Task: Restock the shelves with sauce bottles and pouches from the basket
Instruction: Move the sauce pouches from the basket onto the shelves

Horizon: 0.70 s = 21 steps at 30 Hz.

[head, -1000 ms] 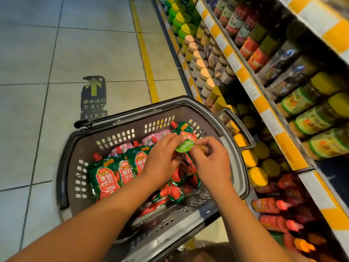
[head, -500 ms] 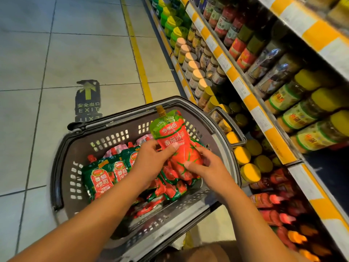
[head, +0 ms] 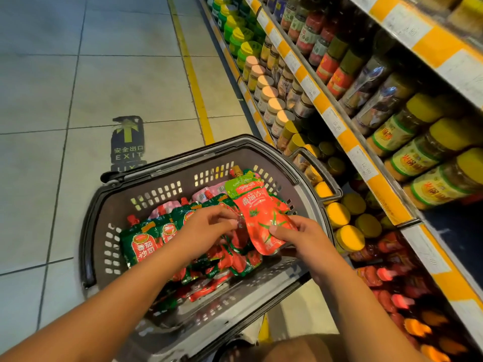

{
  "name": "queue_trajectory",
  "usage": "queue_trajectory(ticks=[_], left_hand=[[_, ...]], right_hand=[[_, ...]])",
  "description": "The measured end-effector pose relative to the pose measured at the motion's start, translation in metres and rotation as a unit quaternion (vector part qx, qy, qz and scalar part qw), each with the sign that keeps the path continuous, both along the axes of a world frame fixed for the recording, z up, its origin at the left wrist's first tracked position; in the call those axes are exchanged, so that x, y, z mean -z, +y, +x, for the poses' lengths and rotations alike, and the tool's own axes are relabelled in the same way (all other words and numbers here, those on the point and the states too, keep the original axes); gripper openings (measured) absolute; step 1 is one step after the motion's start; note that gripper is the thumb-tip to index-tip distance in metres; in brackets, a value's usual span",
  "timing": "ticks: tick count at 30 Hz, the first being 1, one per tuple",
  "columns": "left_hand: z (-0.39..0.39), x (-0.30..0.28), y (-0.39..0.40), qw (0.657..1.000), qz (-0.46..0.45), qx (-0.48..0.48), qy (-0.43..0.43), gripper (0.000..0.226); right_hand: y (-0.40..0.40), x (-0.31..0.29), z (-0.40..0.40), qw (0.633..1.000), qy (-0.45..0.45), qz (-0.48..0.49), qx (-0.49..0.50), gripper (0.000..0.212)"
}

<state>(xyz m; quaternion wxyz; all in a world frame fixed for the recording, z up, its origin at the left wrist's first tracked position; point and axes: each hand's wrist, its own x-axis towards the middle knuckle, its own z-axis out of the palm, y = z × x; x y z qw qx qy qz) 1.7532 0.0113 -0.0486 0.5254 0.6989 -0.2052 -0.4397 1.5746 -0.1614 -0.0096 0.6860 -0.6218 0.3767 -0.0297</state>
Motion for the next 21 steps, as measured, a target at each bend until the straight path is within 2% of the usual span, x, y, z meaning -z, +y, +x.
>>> queue_trajectory(ticks=[4,6,8,10,14,18,21], left_hand=[[0.027,0.01,0.039,0.988,0.074,-0.027,-0.136,0.012],[0.045,0.018,0.059,0.974,0.131,-0.074,-0.168,0.014],[0.059,0.024,0.073,0.961,0.19,-0.11,-0.17,0.018],[0.059,0.029,0.075,0.954,0.236,-0.099,-0.157,0.037],[0.03,0.036,0.051,0.93,0.303,0.0,-0.21,0.092],[0.001,0.044,0.026,0.88,0.374,0.059,-0.287,0.11],[-0.005,0.042,0.017,0.89,0.379,0.054,-0.247,0.118]], right_hand=[[0.0,-0.003,-0.004,0.999,-0.007,0.015,0.032,0.033],[0.001,-0.005,-0.005,0.999,-0.015,0.019,0.045,0.031],[0.003,-0.008,-0.005,0.998,-0.025,0.02,0.055,0.021],[0.006,-0.012,-0.005,0.997,-0.035,0.027,0.069,0.014],[0.015,-0.023,-0.008,0.992,-0.064,0.044,0.097,0.027],[0.017,-0.029,-0.021,0.986,-0.085,0.05,0.131,0.027],[0.018,-0.032,-0.031,0.983,-0.085,0.045,0.155,0.029]])
